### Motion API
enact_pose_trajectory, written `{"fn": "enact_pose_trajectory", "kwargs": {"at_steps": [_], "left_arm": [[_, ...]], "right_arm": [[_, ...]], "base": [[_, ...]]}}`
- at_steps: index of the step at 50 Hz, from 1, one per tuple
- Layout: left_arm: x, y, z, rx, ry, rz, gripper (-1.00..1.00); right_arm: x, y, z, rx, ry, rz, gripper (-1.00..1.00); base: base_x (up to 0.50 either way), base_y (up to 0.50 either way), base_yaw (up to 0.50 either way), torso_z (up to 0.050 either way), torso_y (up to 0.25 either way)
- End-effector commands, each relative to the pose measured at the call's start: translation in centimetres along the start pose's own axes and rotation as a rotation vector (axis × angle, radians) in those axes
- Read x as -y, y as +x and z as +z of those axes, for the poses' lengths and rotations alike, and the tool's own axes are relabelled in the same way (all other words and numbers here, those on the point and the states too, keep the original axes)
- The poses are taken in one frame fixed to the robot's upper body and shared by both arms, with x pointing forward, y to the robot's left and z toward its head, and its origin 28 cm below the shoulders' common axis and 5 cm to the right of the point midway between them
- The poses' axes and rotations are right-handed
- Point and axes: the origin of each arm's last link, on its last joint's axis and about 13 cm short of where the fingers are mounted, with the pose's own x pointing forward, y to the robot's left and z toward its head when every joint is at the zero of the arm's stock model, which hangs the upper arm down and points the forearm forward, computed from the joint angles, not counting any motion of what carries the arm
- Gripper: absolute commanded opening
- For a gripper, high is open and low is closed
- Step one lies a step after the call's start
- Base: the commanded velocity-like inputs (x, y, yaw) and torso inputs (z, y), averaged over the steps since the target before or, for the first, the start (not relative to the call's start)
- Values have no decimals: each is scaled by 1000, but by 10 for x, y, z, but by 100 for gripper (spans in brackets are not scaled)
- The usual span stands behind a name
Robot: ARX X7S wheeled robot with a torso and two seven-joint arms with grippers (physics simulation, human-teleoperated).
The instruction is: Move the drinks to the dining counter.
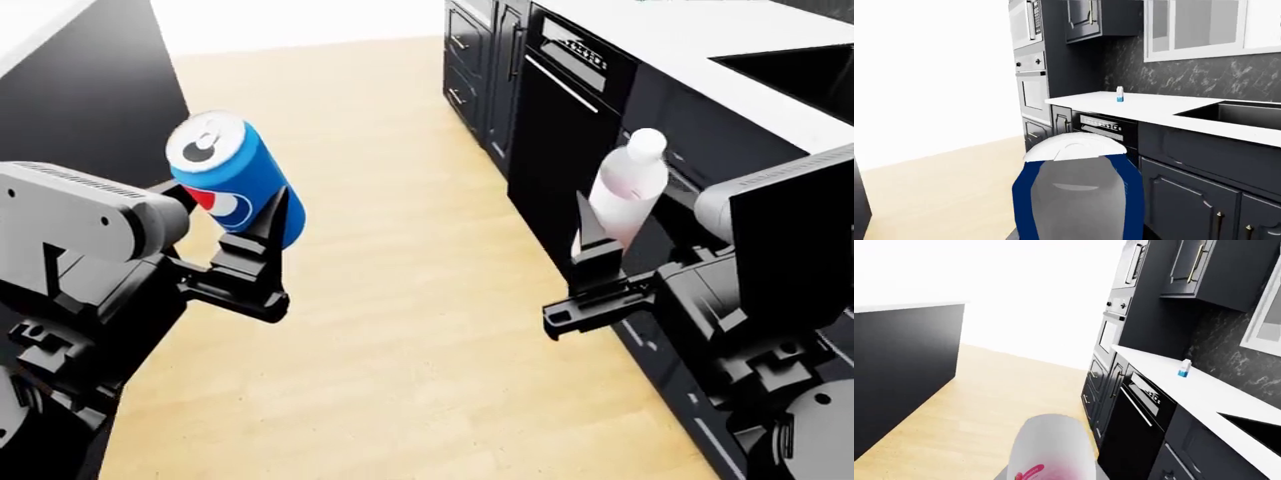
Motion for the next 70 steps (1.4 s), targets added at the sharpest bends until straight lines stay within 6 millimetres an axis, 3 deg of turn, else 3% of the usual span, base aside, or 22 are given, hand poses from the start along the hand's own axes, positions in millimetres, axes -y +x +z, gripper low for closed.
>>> {"fn": "enact_pose_trajectory", "kwargs": {"at_steps": [1,31,41,70], "left_arm": [[0,0,1,7,-6,6,-100],[-1,2,1,7,-6,4,-100],[0,0,1,7,-6,6,-100],[0,0,0,9,-8,5,-100]], "right_arm": [[3,0,2,21,-11,-29,-100],[2,1,3,9,37,-18,-100],[2,-1,5,-3,39,-41,-100],[3,-2,5,0,40,-52,-100]], "base": [[0,0,500,0,0],[0,3,500,0,1],[9,30,0,1,0],[164,492,0,0,2]]}}
